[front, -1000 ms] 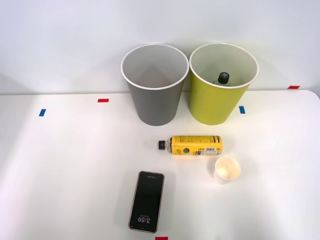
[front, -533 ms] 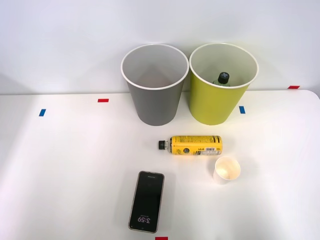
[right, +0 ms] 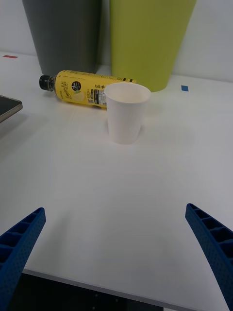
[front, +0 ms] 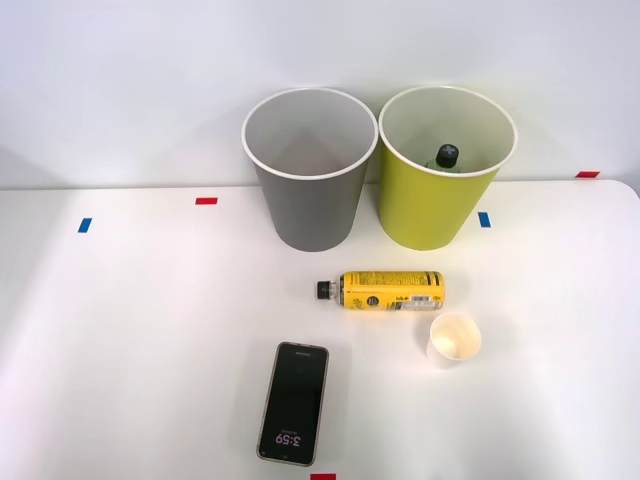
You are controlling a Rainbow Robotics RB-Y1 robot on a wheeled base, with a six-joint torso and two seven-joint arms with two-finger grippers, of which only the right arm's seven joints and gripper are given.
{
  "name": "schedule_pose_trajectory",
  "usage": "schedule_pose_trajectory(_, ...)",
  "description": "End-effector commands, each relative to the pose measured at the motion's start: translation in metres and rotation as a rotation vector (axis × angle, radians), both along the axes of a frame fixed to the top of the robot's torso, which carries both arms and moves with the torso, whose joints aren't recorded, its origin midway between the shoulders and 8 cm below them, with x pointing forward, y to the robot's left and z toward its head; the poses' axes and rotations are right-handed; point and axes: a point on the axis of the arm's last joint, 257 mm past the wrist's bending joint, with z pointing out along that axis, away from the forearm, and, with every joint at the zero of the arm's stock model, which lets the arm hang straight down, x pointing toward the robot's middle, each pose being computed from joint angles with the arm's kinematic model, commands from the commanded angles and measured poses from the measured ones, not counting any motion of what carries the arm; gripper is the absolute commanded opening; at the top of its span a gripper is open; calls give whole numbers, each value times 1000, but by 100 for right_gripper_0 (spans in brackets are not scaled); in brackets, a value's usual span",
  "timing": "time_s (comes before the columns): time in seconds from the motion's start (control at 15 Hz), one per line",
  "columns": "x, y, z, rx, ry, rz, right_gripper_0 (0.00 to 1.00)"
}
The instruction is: Put cans in the gray bin, plastic bottles in the light green bin
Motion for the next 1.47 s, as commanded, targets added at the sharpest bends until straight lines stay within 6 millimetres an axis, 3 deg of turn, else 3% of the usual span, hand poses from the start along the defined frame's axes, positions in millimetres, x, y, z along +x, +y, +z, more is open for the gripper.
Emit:
schedule_pose_trajectory(0.07, 0, 0, 0, 0, 0, 0, 100)
schedule_pose_trajectory(1.47, 0, 0, 0, 0, 0, 0, 100)
